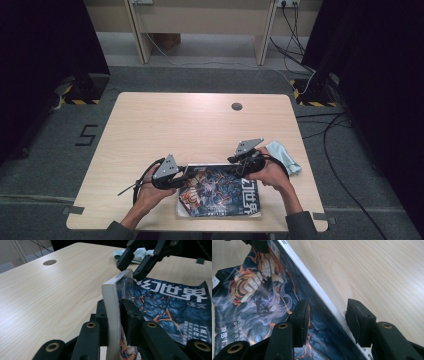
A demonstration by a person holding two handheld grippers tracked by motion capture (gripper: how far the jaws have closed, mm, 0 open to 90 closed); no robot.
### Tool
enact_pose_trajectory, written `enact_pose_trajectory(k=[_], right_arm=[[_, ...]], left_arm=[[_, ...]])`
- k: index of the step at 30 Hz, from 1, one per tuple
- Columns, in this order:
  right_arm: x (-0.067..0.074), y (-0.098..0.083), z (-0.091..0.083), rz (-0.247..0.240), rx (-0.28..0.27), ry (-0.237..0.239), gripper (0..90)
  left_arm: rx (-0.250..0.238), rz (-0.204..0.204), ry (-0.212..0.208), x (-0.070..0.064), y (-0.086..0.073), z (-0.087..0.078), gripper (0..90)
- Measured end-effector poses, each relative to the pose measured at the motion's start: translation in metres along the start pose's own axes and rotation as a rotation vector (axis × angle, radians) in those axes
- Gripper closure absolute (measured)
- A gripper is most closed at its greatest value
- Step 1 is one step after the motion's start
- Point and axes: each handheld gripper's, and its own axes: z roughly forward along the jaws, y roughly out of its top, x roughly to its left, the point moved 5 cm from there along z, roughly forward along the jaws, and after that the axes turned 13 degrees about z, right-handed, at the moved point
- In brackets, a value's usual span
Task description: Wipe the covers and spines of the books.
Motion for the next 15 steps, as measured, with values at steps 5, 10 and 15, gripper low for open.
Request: enact_pose_trajectory(k=[5, 10, 15], right_arm=[[0.005, 0.002, 0.003, -0.007, 0.015, 0.028, 55.5], [0.015, 0.006, 0.007, -0.05, 0.035, 0.063, 59.6], [0.017, 0.006, 0.006, -0.093, 0.048, 0.071, 64.2]], left_arm=[[-0.017, 0.019, -0.023, -0.003, 0.004, 0.0, 77.0], [-0.018, 0.03, -0.031, -0.005, 0.006, 0.001, 76.2], [-0.02, 0.018, -0.029, -0.004, 0.006, 0.002, 74.3]])
